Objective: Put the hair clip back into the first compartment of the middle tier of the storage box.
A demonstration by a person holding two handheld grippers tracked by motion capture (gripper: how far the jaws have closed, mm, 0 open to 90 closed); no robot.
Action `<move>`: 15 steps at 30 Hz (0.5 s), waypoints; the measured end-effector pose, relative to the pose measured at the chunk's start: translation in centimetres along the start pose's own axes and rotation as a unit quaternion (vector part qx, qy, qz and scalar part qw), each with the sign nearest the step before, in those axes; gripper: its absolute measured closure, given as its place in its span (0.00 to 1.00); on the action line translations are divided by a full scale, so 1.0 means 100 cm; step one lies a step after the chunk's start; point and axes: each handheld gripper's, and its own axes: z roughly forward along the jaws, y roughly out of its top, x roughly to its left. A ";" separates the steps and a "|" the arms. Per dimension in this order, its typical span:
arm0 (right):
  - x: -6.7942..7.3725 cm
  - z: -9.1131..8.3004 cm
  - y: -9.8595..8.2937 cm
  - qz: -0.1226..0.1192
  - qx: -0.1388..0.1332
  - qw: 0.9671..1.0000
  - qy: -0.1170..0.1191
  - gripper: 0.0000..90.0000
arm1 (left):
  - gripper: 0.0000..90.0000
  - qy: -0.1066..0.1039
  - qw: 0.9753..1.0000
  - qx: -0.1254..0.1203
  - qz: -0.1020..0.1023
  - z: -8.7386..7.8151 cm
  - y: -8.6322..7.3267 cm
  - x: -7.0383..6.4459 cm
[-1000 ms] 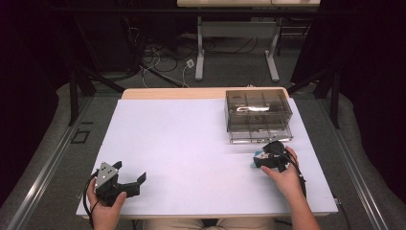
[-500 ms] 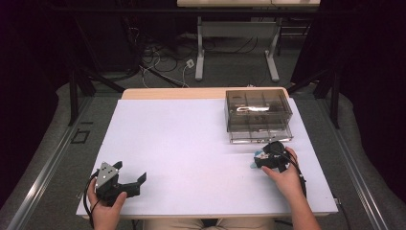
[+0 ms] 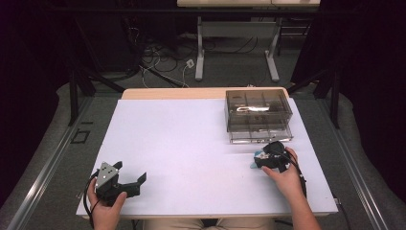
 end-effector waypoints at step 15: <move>0.000 -0.006 0.000 0.007 -0.013 1.000 0.013 0.38 | 0.00 -0.001 1.000 0.003 -0.001 0.001 0.000 0.000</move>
